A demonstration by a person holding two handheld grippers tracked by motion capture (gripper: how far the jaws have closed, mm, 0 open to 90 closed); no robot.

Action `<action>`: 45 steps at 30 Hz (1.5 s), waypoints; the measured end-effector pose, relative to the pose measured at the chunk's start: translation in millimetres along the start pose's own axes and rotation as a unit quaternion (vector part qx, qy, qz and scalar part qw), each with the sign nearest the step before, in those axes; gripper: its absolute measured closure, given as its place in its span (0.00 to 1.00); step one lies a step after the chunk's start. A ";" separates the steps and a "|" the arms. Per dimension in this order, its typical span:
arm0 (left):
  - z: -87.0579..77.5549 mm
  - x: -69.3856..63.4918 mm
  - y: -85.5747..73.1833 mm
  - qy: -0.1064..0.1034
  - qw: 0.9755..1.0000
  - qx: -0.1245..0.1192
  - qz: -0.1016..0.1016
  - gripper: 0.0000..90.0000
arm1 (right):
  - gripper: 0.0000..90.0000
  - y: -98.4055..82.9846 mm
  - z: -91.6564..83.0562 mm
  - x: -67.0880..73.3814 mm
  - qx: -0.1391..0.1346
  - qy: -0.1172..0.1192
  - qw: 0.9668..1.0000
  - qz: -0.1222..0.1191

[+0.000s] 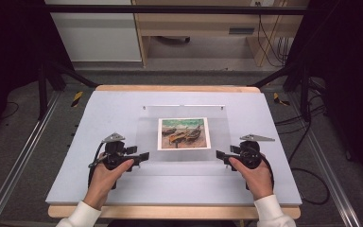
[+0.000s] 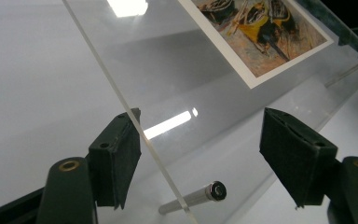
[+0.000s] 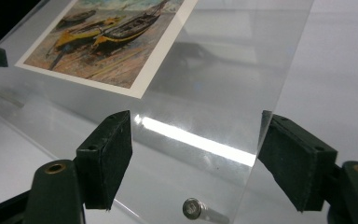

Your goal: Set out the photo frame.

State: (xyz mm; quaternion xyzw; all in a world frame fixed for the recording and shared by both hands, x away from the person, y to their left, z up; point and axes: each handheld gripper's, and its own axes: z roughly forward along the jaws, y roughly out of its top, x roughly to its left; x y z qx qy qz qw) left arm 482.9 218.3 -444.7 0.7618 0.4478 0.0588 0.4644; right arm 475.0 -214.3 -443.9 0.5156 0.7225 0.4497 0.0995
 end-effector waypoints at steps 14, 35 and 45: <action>-14.1 -11.5 -11.4 0.018 1.000 -0.008 0.020 0.44 | 0.37 -12.5 -14.3 12.2 -0.019 -0.024 0.999 -0.044; -18.7 -17.4 -17.4 0.029 0.999 -0.016 0.030 0.48 | 0.41 -21.4 -21.6 17.2 -0.030 -0.034 0.997 -0.059; -20.5 -19.7 -19.0 0.033 0.999 -0.015 0.035 0.50 | 0.43 -23.8 -24.1 19.6 -0.030 -0.039 0.997 -0.065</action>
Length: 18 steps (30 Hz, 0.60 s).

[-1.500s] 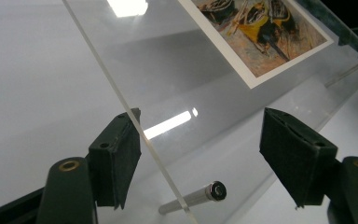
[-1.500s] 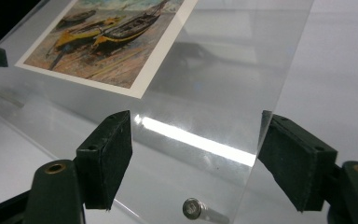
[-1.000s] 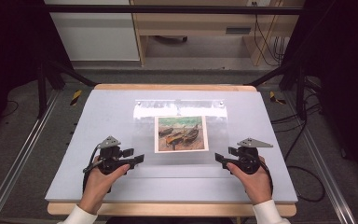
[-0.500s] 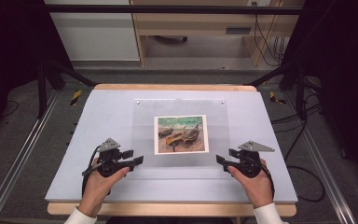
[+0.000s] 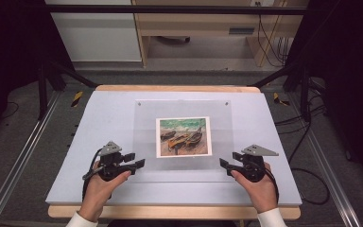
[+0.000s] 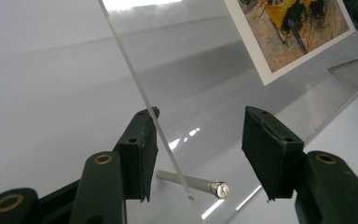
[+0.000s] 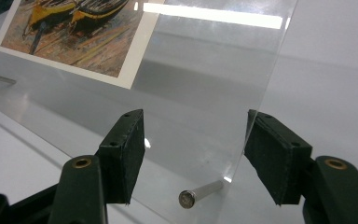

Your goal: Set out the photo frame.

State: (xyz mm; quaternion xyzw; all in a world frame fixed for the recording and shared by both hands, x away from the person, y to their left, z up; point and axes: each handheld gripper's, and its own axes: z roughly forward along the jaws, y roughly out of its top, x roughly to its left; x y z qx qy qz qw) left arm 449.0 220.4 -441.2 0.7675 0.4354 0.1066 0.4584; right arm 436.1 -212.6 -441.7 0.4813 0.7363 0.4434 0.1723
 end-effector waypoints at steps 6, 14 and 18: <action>-1.8 -0.3 -1.1 -0.001 1.000 0.000 0.002 0.52 | 0.44 -1.2 -1.8 1.1 0.001 -0.004 1.000 -0.009; -3.3 -1.6 -2.3 0.001 1.000 0.001 0.006 0.53 | 0.46 -2.7 -4.1 2.8 0.002 -0.006 1.000 -0.007; -4.1 -2.1 -3.0 0.002 1.000 0.001 0.009 0.54 | 0.46 -3.4 -5.0 2.9 0.000 -0.007 1.000 -0.011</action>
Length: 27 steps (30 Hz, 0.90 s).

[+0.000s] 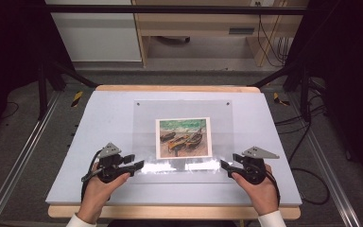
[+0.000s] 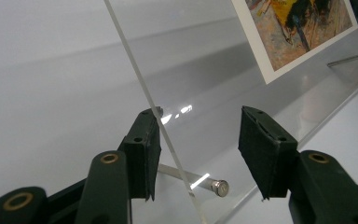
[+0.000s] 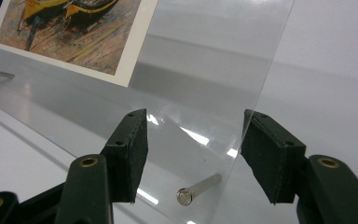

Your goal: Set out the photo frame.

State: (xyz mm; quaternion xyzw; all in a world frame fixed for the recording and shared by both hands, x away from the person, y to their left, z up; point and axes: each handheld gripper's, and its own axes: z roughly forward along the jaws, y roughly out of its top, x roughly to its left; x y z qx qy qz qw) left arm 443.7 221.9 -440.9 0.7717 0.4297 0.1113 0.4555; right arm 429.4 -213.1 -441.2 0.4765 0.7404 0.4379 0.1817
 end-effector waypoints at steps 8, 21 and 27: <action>-1.1 -1.2 -0.9 0.002 1.000 0.001 0.004 0.54 | 0.47 -1.2 -1.3 0.8 0.000 -0.003 1.000 -0.002; -3.7 -2.6 -3.2 0.003 1.000 0.001 0.009 0.57 | 0.51 -3.4 -4.4 1.2 -0.001 -0.004 1.000 -0.008; -5.5 -4.1 -5.1 0.004 1.000 0.002 0.011 0.59 | 0.53 -5.2 -6.8 2.4 -0.001 -0.006 1.000 -0.008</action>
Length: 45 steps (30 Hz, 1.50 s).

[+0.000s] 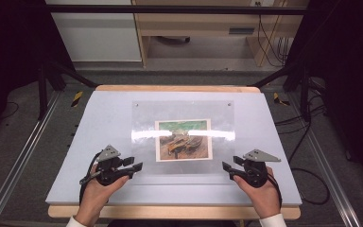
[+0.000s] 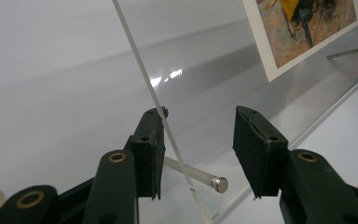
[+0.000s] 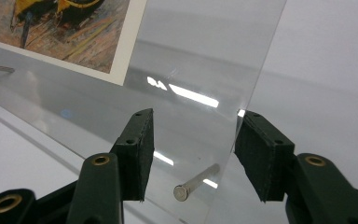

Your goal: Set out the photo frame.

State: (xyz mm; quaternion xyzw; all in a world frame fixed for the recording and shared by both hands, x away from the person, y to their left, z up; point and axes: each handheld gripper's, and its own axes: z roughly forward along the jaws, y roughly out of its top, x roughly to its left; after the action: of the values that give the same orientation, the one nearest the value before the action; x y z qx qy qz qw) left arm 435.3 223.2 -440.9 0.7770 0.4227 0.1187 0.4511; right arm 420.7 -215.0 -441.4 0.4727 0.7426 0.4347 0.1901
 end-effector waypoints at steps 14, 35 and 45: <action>-4.0 -5.5 -5.8 0.010 1.000 -0.001 0.007 0.63 | 0.60 -5.2 -6.2 3.0 0.001 -0.005 1.000 -0.001; -8.9 -12.6 -13.4 0.025 0.999 0.007 0.026 0.68 | 0.69 -12.6 -13.5 6.1 0.004 -0.011 1.000 -0.005; -9.9 -13.3 -15.6 0.024 0.999 0.011 0.028 0.70 | 0.72 -15.5 -15.8 6.6 0.007 -0.011 1.000 -0.010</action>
State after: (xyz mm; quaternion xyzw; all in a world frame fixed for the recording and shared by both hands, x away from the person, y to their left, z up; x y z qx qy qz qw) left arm 413.0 222.7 -445.2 0.7901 0.4128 0.1449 0.4293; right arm 398.3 -219.4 -444.6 0.4715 0.7480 0.4224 0.1997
